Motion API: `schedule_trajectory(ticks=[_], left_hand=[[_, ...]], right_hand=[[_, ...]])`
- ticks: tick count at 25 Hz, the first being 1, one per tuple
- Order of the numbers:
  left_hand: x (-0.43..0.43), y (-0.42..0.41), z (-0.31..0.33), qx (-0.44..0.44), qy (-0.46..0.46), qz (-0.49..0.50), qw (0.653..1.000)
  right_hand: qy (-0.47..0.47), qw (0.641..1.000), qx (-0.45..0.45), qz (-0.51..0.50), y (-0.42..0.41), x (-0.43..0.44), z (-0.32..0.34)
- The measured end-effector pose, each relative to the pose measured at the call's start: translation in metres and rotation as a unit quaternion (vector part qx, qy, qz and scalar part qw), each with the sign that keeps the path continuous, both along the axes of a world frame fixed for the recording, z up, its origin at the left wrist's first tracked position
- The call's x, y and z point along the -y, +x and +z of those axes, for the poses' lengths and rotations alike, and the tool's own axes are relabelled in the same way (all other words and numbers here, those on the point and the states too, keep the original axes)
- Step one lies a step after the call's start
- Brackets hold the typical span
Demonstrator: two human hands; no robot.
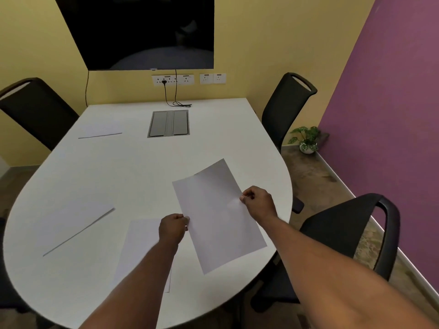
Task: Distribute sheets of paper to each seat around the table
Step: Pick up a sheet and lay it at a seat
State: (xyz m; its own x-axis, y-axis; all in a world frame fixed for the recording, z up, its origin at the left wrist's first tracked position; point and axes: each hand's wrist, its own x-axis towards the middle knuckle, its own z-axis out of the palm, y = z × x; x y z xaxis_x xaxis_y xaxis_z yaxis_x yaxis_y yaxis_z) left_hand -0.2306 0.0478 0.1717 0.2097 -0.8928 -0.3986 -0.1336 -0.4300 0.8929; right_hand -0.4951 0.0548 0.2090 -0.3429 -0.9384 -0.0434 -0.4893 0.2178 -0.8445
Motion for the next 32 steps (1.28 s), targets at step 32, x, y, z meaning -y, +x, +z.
schedule_trajectory(ticks=[32], left_hand=[[0.081, -0.191, -0.084, 0.066, 0.078, 0.191, 0.976]], right_hand=[[0.089, 0.969, -0.062, 0.22, -0.179, 0.192, -0.112]])
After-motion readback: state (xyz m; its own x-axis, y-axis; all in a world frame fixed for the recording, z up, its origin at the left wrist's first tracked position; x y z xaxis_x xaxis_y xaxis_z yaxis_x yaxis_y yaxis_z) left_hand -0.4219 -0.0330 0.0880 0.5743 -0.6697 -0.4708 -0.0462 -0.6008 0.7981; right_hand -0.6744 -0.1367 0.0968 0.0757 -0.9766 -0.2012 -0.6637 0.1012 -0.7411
